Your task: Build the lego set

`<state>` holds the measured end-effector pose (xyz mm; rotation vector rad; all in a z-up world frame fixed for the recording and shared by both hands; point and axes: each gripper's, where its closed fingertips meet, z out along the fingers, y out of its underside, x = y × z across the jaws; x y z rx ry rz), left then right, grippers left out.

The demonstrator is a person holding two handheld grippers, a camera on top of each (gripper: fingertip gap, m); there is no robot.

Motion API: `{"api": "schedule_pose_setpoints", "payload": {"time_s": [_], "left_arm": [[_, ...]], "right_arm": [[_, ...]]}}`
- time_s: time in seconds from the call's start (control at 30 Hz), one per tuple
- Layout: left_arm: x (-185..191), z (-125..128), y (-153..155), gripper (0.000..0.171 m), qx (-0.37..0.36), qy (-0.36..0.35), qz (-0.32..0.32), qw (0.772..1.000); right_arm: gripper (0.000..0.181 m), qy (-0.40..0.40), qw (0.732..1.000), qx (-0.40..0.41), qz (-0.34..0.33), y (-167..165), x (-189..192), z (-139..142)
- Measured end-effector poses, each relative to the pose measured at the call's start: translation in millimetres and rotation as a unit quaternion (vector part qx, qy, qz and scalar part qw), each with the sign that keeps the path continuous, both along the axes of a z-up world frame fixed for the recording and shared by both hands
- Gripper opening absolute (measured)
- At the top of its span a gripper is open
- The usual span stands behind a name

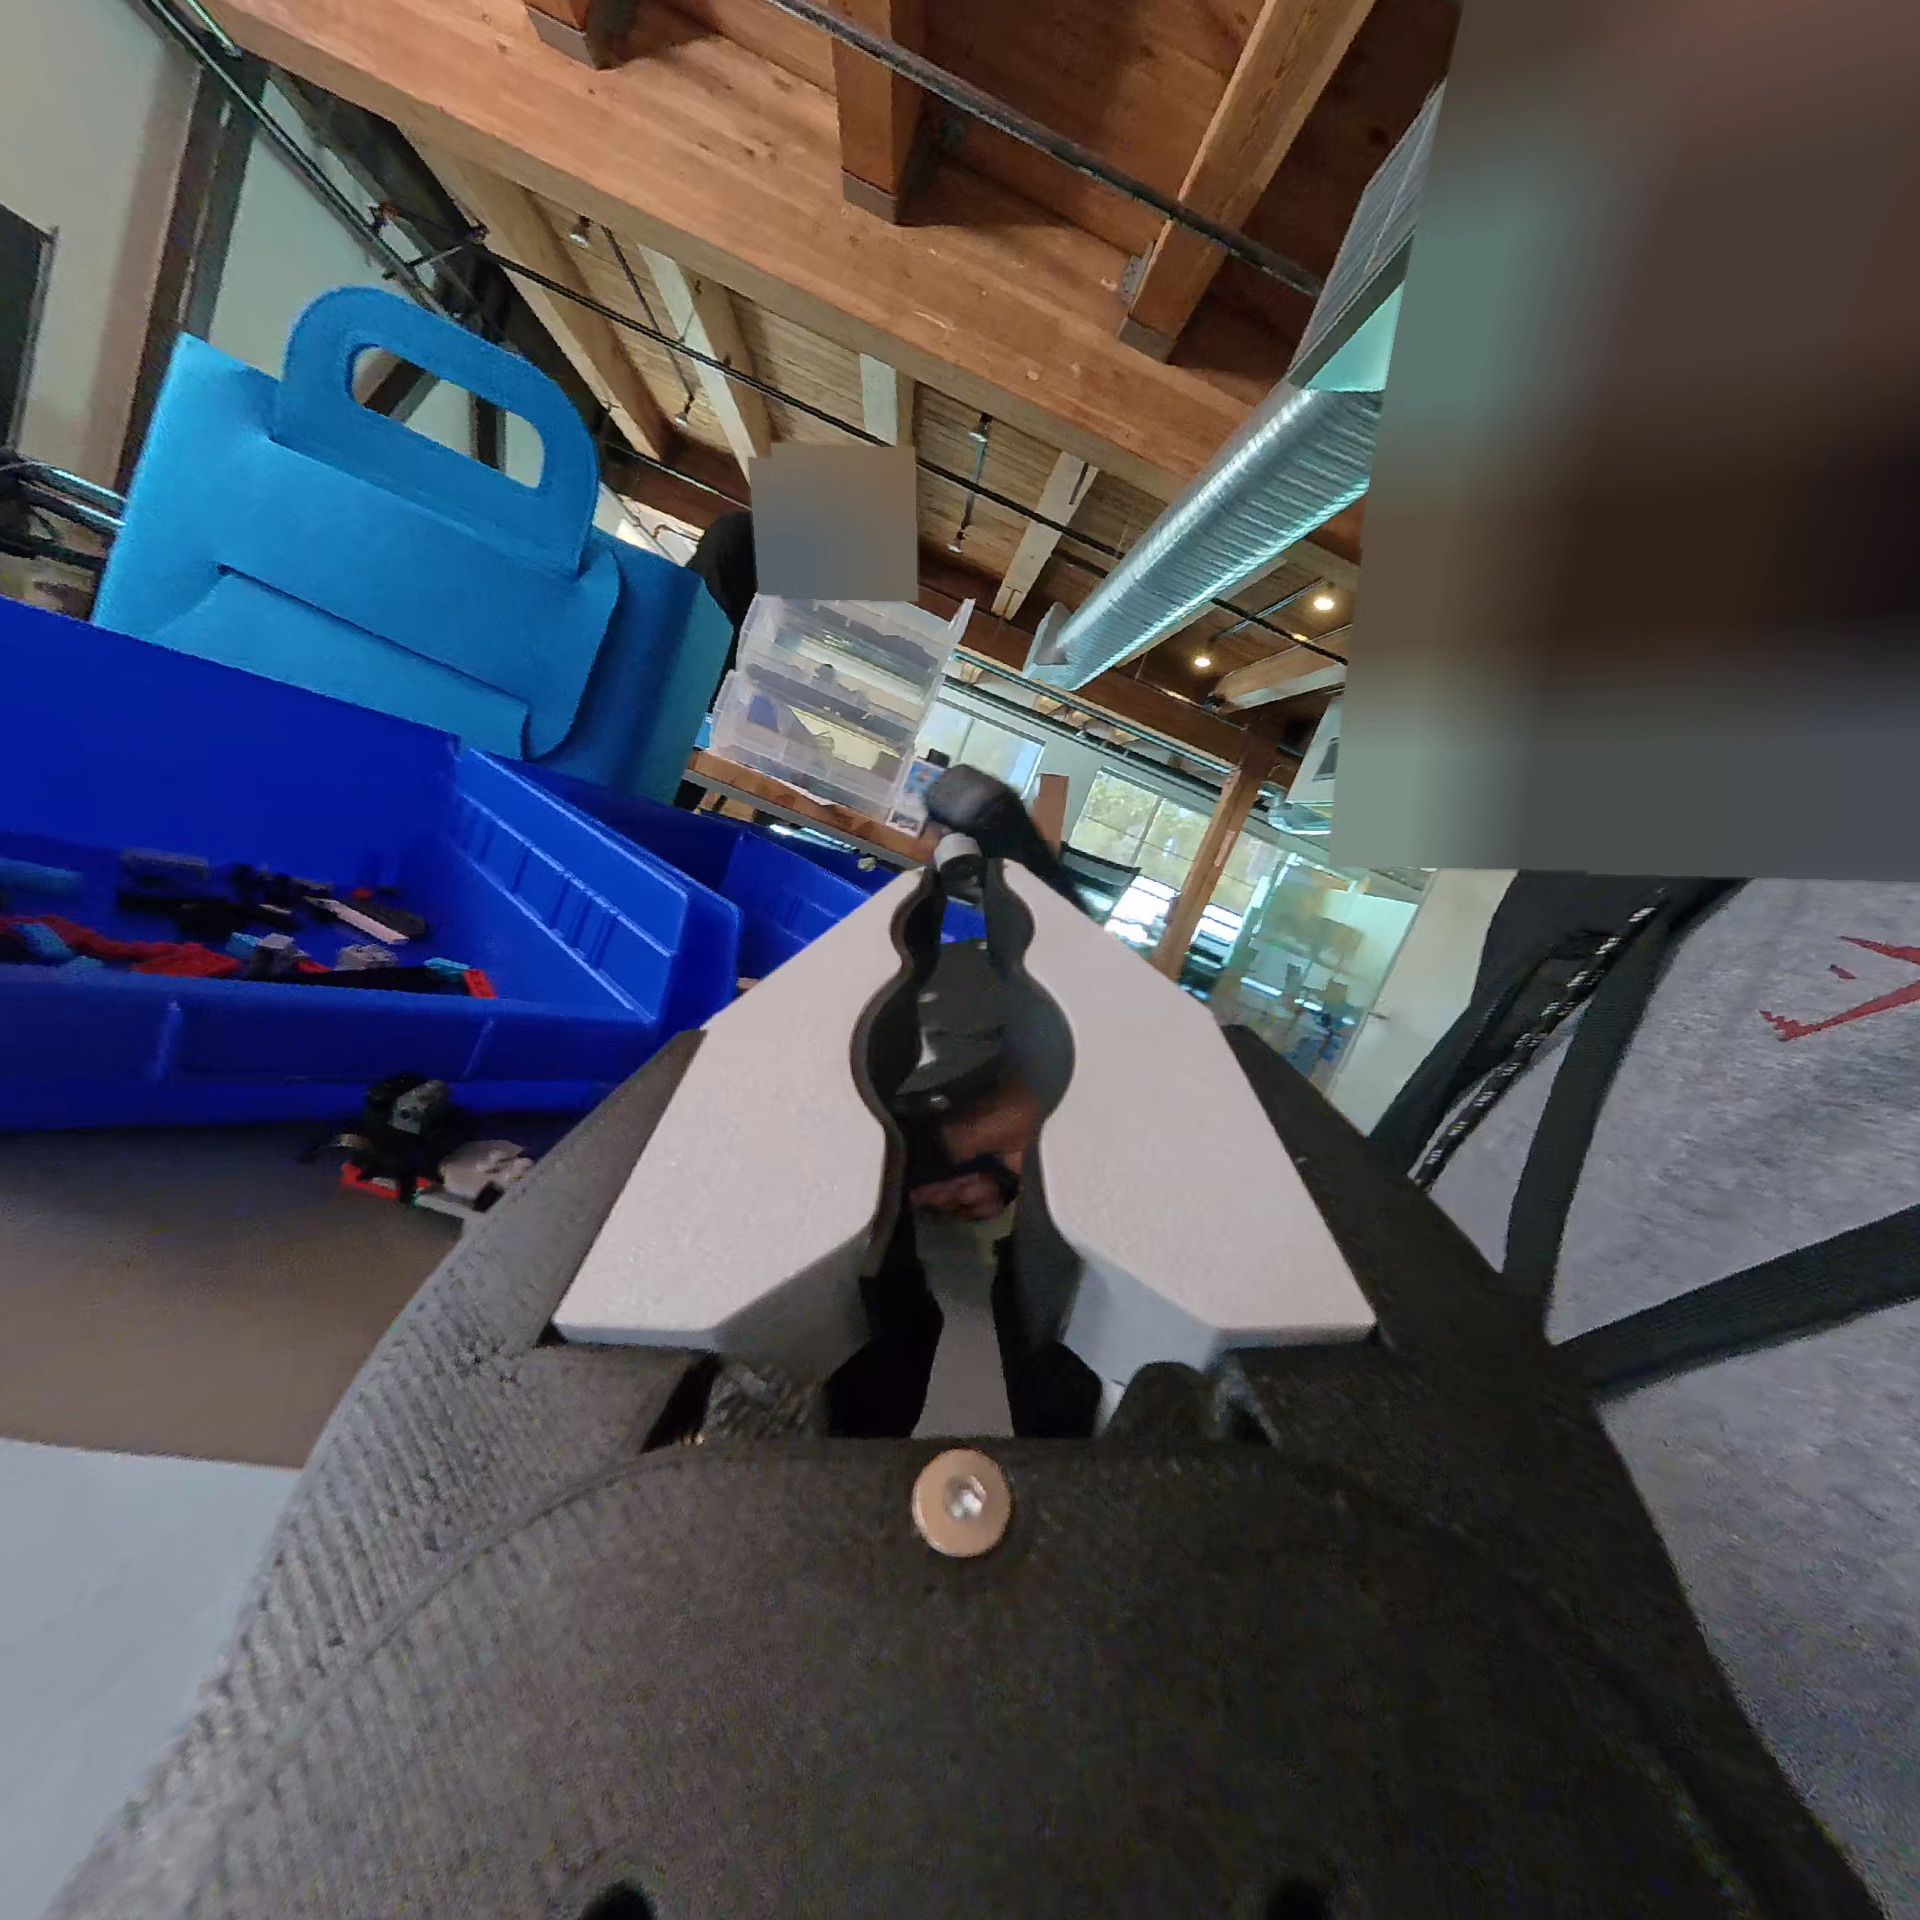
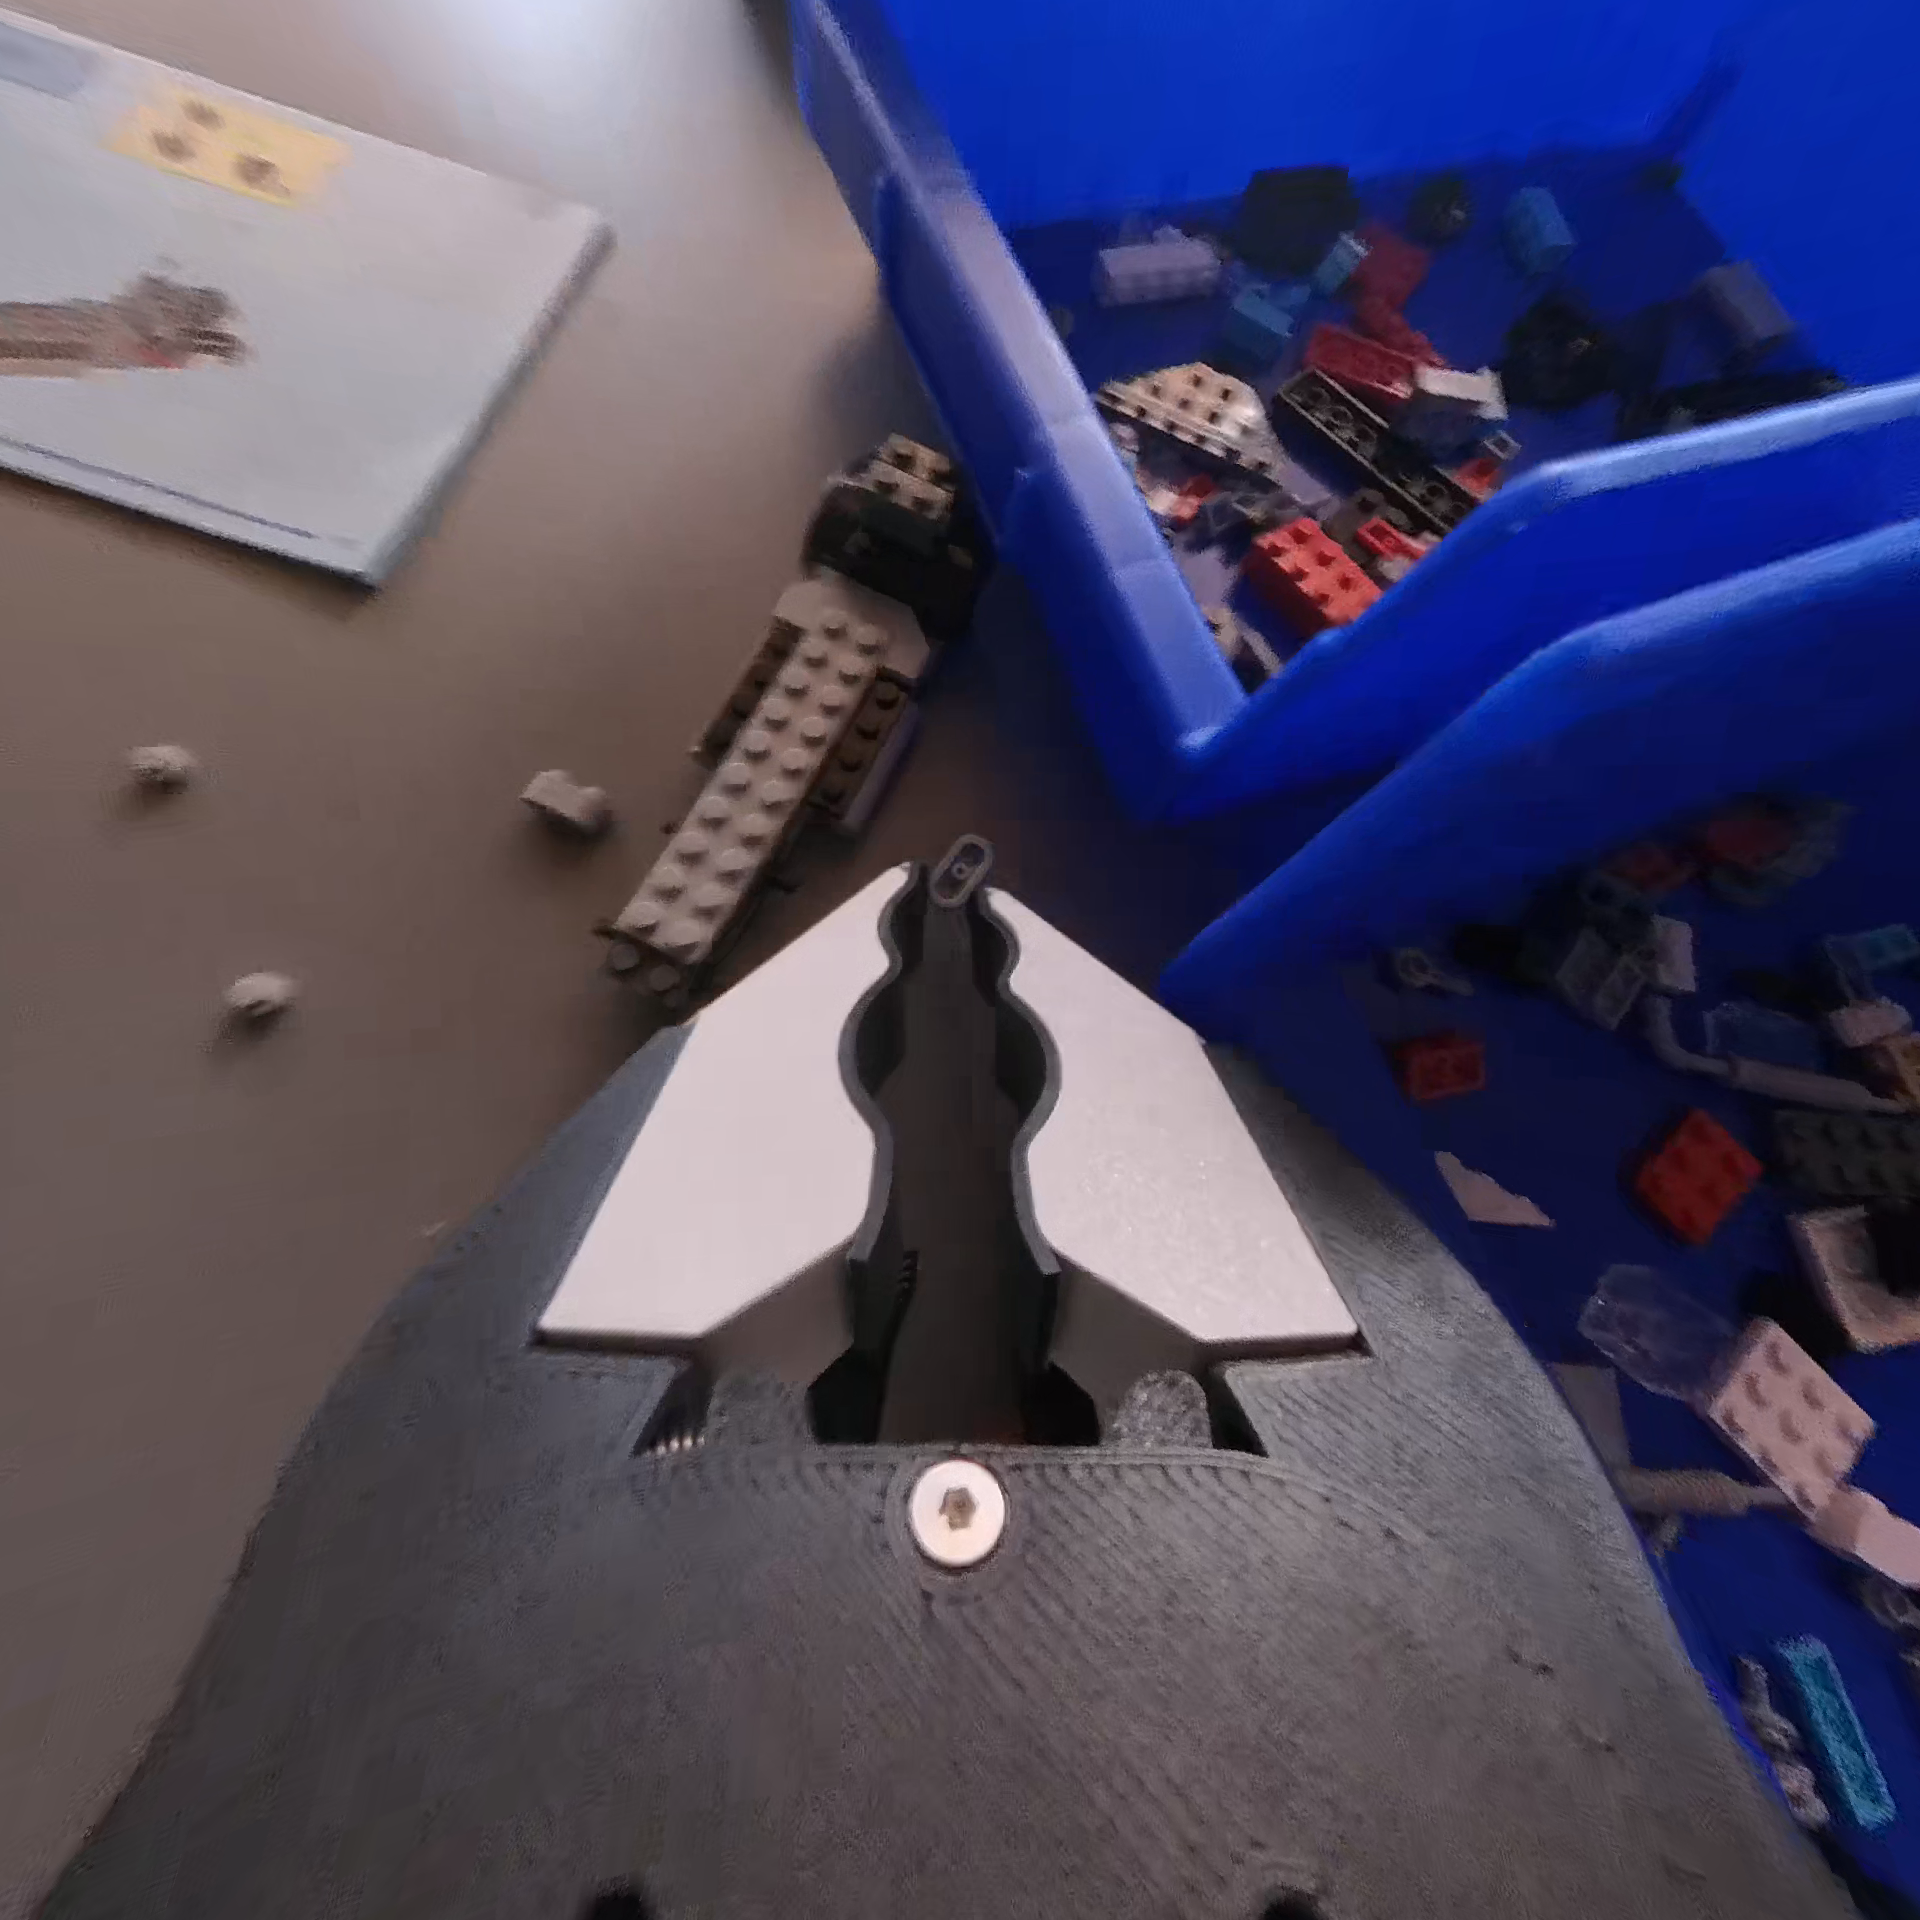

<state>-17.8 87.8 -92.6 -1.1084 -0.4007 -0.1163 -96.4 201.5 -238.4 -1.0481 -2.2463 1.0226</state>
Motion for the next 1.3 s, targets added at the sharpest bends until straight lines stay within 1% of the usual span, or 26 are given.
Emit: {"api": "schedule_pose_setpoints", "payload": {"time_s": [0.07,0.1,0.17,0.2,0.23,0.3,0.4,0.47,0.53,0.63,0.73,0.87,1.0,1.07,1.2,1.23,1.3], "left_arm": [[-2,-3,-5,0.008,-0.015,-0.001,0.017,1.0],[-4,-6,-7,0.009,-0.023,-0.005,0.028,0.999],[-4,-10,-12,0.008,-0.035,-0.01,0.041,0.999],[-4,-11,-15,0.008,-0.039,-0.015,0.045,0.998],[-2,-12,-16,0.008,-0.042,-0.019,0.047,0.998],[3,-13,-21,0.008,-0.039,-0.02,0.059,0.997],[11,-18,-25,0.008,-0.043,-0.021,0.085,0.995],[13,-24,-27,0.008,-0.058,-0.027,0.104,0.992],[14,-30,-29,0.008,-0.081,-0.028,0.128,0.988],[13,-32,-34,0.008,-0.105,-0.021,0.153,0.982],[12,-31,-40,0.008,-0.104,-0.023,0.162,0.981],[12,-26,-45,0.008,-0.083,-0.028,0.159,0.983],[12,-27,-42,0.008,-0.082,-0.036,0.15,0.985],[13,-29,-40,0.008,-0.084,-0.04,0.143,0.985],[16,-31,-32,0.008,-0.09,-0.042,0.125,0.987],[17,-33,-29,0.008,-0.093,-0.042,0.118,0.988],[22,-34,-22,0.008,-0.092,-0.044,0.094,0.99]], "right_arm": [[0.009,-0.01,0.996,-0.061,0.065,-18,20,15],[0.009,-0.016,0.99,-0.098,0.104,-29,33,25],[0.009,-0.042,0.969,-0.16,0.182,-53,62,42],[0.009,-0.061,0.957,-0.178,0.221,-64,77,46],[0.009,-0.079,0.946,-0.186,0.255,-75,91,46],[0.009,-0.104,0.93,-0.179,0.305,-92,112,37],[0.009,-0.124,0.918,-0.138,0.35,-111,129,16],[0.009,-0.109,0.92,-0.11,0.359,-117,127,11],[0.011,-0.084,0.923,-0.109,0.358,-121,118,14],[0.021,-0.095,0.924,-0.11,0.353,-121,113,12],[0.022,-0.09,0.929,-0.116,0.341,-114,109,14],[0.023,-0.083,0.94,-0.115,0.31,-92,101,13],[0.023,-0.081,0.95,-0.092,0.288,-67,98,7],[0.022,-0.081,0.951,-0.085,0.285,-60,99,4],[0.022,-0.071,0.948,-0.064,0.305,-65,103,2],[0.022,-0.063,0.946,-0.068,0.312,-69,103,4],[0.022,-0.034,0.937,-0.101,0.332,-82,103,17]]}}
